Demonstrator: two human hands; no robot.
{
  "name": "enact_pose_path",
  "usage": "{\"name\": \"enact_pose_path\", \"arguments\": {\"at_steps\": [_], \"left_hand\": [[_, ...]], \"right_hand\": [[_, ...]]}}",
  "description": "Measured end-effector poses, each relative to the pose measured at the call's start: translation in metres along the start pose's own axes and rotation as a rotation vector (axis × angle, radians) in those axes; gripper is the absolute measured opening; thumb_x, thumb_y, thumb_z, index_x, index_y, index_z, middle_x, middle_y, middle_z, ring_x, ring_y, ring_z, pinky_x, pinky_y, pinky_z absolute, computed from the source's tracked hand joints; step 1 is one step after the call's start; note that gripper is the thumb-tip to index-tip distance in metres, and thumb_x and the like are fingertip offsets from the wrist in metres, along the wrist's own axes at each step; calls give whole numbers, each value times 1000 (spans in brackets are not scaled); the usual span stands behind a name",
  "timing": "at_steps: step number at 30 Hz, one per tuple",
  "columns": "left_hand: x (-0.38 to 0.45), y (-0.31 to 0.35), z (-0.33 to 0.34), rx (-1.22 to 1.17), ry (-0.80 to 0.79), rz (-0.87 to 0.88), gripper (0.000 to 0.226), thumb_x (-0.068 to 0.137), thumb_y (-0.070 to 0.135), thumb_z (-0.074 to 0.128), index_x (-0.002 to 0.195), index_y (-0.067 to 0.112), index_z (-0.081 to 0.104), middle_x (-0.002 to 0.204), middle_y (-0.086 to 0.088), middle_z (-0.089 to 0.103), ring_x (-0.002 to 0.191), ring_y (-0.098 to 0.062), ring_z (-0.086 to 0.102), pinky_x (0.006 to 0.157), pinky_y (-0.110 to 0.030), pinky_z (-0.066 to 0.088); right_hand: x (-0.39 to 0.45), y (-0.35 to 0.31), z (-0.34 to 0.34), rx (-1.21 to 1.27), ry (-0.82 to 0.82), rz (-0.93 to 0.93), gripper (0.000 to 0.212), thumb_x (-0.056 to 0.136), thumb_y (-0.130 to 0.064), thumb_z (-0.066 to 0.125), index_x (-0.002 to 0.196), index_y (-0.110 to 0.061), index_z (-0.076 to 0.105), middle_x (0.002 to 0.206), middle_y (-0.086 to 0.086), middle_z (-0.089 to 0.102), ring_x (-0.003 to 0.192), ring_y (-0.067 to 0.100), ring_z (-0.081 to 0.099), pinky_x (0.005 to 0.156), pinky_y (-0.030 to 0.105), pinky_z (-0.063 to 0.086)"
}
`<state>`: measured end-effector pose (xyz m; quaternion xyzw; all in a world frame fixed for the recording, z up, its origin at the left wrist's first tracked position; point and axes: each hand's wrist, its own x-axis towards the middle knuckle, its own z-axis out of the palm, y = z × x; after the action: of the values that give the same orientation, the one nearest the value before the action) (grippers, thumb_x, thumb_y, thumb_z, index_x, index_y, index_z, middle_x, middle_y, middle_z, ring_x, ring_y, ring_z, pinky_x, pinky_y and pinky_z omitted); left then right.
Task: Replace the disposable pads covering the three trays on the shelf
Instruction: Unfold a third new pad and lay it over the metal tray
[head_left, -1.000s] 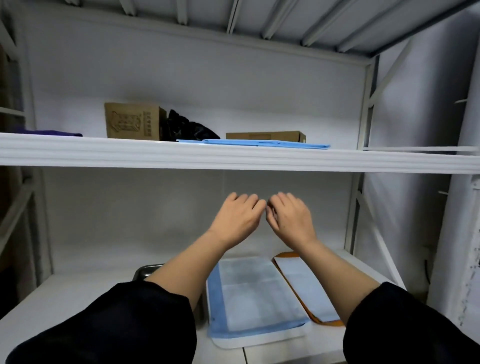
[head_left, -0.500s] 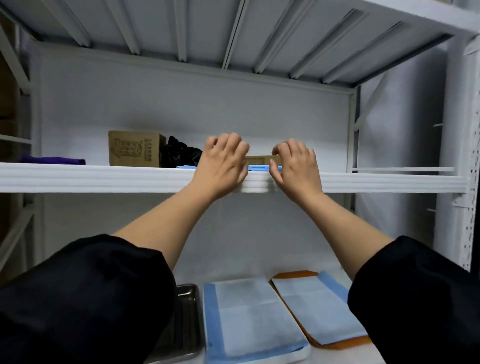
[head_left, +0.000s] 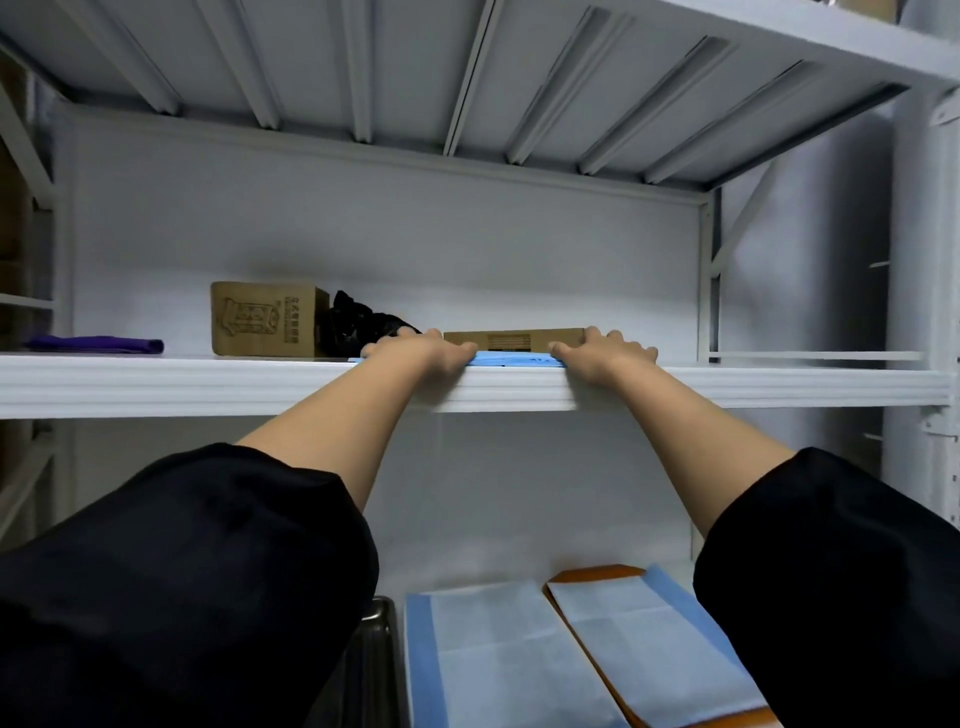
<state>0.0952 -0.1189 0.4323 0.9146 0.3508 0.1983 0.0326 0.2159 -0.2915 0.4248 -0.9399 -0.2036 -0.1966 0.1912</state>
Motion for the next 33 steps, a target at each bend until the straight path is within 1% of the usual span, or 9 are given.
{"name": "enact_pose_path", "arguments": {"at_steps": [4, 9, 14, 17, 21, 24, 27, 29, 33], "left_hand": [[10, -3, 3, 55, -44, 49, 89, 64, 71, 15, 130, 23, 51, 138, -9, 48, 124, -34, 45, 105, -49, 33], [-3, -4, -1, 51, -15, 86, 79, 67, 65, 15, 116, 20, 57, 123, -10, 57, 110, -33, 52, 101, -47, 38], [-28, -5, -5, 83, 94, 95, 67, 82, 67, 18, 111, 19, 55, 108, -7, 56, 101, -30, 52, 95, -42, 40], [-45, -6, 1, 107, 214, 114, 77, 82, 78, 17, 110, 18, 57, 102, -7, 57, 98, -28, 53, 81, -36, 39], [-64, -15, 18, 170, 423, 300, 86, 71, 87, 33, 117, 18, 54, 117, -4, 56, 107, -26, 53, 84, -37, 41], [-65, -24, 34, 236, 563, 488, 74, 73, 66, 58, 130, 21, 47, 125, 2, 57, 114, -23, 54, 87, -35, 42], [-64, -33, 41, 219, 724, 583, 53, 66, 17, 75, 118, 16, 62, 99, -2, 69, 85, -26, 66, 65, -33, 48], [-64, -39, 48, 184, 886, 632, 50, 60, 0, 68, 108, 12, 67, 89, -5, 70, 74, -28, 66, 59, -32, 49], [-76, -53, 75, 157, 1057, 652, 53, 77, -4, 38, 119, 14, 65, 120, -8, 66, 109, -34, 62, 87, -43, 49]], "right_hand": [[4, 0, -1, 22, 20, 33, 44, 93, -43, 35, 127, -18, 46, 125, 6, 54, 114, 29, 50, 83, 35, 29], [9, 8, 4, 113, 203, 14, 33, 90, -14, 42, 117, -20, 59, 121, 7, 56, 111, 30, 51, 89, 33, 37], [4, 20, 9, 602, 411, 67, 48, 82, 6, 32, 101, -22, 67, 120, 3, 58, 105, 26, 54, 80, 27, 41], [-13, 23, 14, 909, 498, 143, 47, 81, 7, 33, 102, -22, 64, 118, -1, 60, 90, 15, 52, 77, 21, 35], [-29, 26, 24, 1372, 638, 246, 40, 81, 6, 44, 108, -19, 61, 106, -7, 62, 96, 13, 59, 77, 17, 37], [-41, 28, 33, 1669, 690, 304, 36, 82, 5, 53, 108, -19, 56, 104, -4, 59, 96, 12, 59, 76, 14, 43], [-53, 28, 44, 1880, 664, 365, 44, 82, 2, 59, 120, -18, 49, 108, -1, 54, 89, 14, 56, 79, 19, 47], [-59, 31, 51, 1989, 576, 392, 54, 82, 0, 62, 130, -17, 43, 108, -3, 50, 89, 13, 55, 85, 26, 48], [-68, 53, 66, 1951, 401, 322, 46, 85, -5, 61, 129, -17, 50, 101, -1, 60, 85, 12, 60, 81, 31, 51]]}}
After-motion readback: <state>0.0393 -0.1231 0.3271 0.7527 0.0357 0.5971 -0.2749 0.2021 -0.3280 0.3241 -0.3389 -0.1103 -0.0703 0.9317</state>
